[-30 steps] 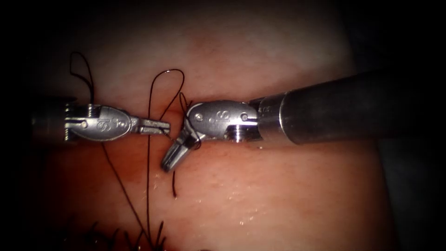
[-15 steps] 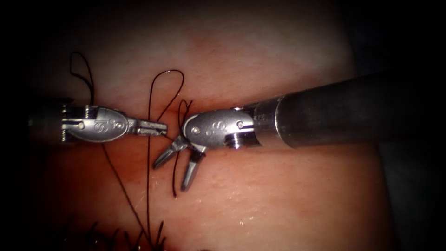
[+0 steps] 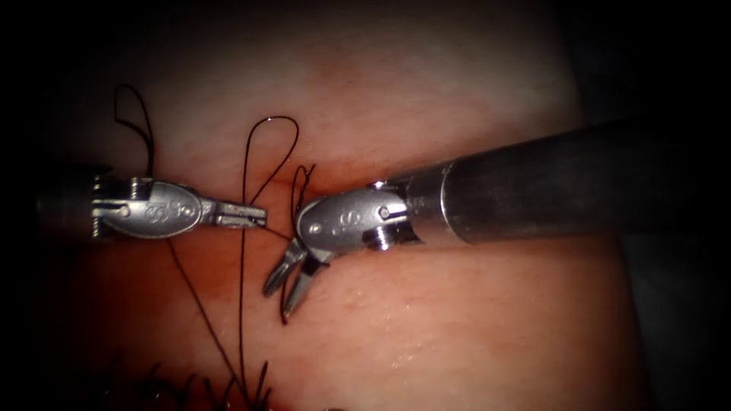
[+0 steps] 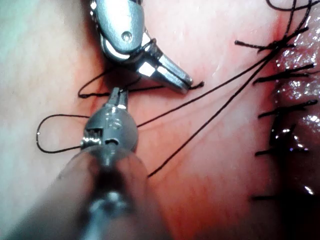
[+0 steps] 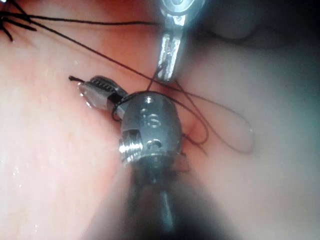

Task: Wound Closure
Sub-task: Grasp the suture tail end with the right gripper, then tighten the knot by pulling the right tool up and the left tool down.

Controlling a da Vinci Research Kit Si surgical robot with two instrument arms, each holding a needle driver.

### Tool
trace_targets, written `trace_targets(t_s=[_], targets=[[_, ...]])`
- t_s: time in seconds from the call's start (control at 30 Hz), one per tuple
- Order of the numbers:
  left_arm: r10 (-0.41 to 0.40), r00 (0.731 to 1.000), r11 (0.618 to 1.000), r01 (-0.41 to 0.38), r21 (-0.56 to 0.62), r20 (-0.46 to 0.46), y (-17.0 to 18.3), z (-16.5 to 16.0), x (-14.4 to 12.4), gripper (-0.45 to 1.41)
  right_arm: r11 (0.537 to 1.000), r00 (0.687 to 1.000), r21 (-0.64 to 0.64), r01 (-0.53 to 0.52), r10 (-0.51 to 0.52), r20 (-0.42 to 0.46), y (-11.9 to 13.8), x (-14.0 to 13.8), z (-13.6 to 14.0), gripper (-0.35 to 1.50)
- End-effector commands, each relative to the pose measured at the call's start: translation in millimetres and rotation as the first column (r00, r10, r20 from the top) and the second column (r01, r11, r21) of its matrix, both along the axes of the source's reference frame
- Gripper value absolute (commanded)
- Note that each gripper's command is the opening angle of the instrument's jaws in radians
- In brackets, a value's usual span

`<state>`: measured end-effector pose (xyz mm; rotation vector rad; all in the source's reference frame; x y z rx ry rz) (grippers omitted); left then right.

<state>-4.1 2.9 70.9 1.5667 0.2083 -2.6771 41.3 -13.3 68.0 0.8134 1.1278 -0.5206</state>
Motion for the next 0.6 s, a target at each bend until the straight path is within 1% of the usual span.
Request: trace_targets(t_s=[0.03, 0.13, 0.33, 0.47, 0.5, 0.53, 0.6], targets=[[0.0, 1.0, 1.0, 0.0, -0.001, 0.001, 0.0, 0.5, -0.5, -0.45, 1.0, 1.0, -0.021, 0.017, -0.017, 0.007, -0.1, 0.8, 0.4, -0.35], [0.002, 1.0, 1.0, -0.002, -0.001, 0.002, -0.2, 0.3, -0.4, -0.45, 0.996, 0.996, -0.039, 0.077, -0.075, 0.048, -0.1, 0.8, 0.4, -0.35], [0.002, 1.0, 1.0, -0.002, 0.001, 0.002, -0.7, 0.1, -0.2, -0.45, 0.996, 0.995, -0.038, 0.079, -0.077, 0.059, 0.9, 0.8, 0.5, -0.35], [0.0, 1.0, 1.0, 0.0, 0.0, 0.0, -1.3, 0.2, -0.3, -0.45, 1.0, 0.999, -0.014, 0.024, -0.024, 0.021, 2.1, 0.6, 0.2, -0.35], [0.001, 1.0, 1.0, -0.001, -0.003, 0.0, -1.5, 0.2, -0.2, -0.45, 1.0, 1.0, 0.001, -0.01, 0.01, 0.002, 3.0, 0.3, 0.0, -0.35], [0.004, 1.0, 1.0, -0.004, -0.003, -0.002, -1.7, 0.3, -0.2, -0.45, 1.0, 1.0, 0.004, -0.022, 0.022, -0.009, 3.4, 0.1, -0.1, -0.35], [0.004, 1.0, 1.0, -0.004, -0.001, -0.002, -2.1, 0.2, 0.0, -0.45, 0.998, 0.998, 0.021, -0.064, 0.064, -0.01, 4.6, -0.3, -0.4, -0.35]])
